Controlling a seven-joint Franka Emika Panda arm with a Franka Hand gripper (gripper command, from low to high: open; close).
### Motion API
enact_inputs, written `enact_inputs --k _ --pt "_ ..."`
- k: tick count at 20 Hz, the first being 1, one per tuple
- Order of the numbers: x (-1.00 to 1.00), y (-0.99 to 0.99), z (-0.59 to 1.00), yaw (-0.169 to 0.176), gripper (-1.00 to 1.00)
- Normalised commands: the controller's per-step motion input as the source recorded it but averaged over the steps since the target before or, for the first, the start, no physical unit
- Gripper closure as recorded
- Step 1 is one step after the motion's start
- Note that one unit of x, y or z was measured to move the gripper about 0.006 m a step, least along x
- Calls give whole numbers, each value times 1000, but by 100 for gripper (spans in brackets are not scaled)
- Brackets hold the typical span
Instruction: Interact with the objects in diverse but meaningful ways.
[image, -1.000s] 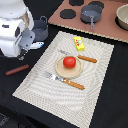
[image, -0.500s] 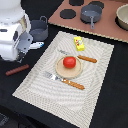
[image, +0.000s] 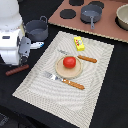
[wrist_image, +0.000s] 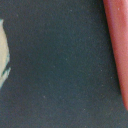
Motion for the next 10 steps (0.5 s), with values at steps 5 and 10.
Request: enact_inputs --k 5,10 --pt "0 -413 -45 53 -100" --pt "50 -347 -88 14 -100"
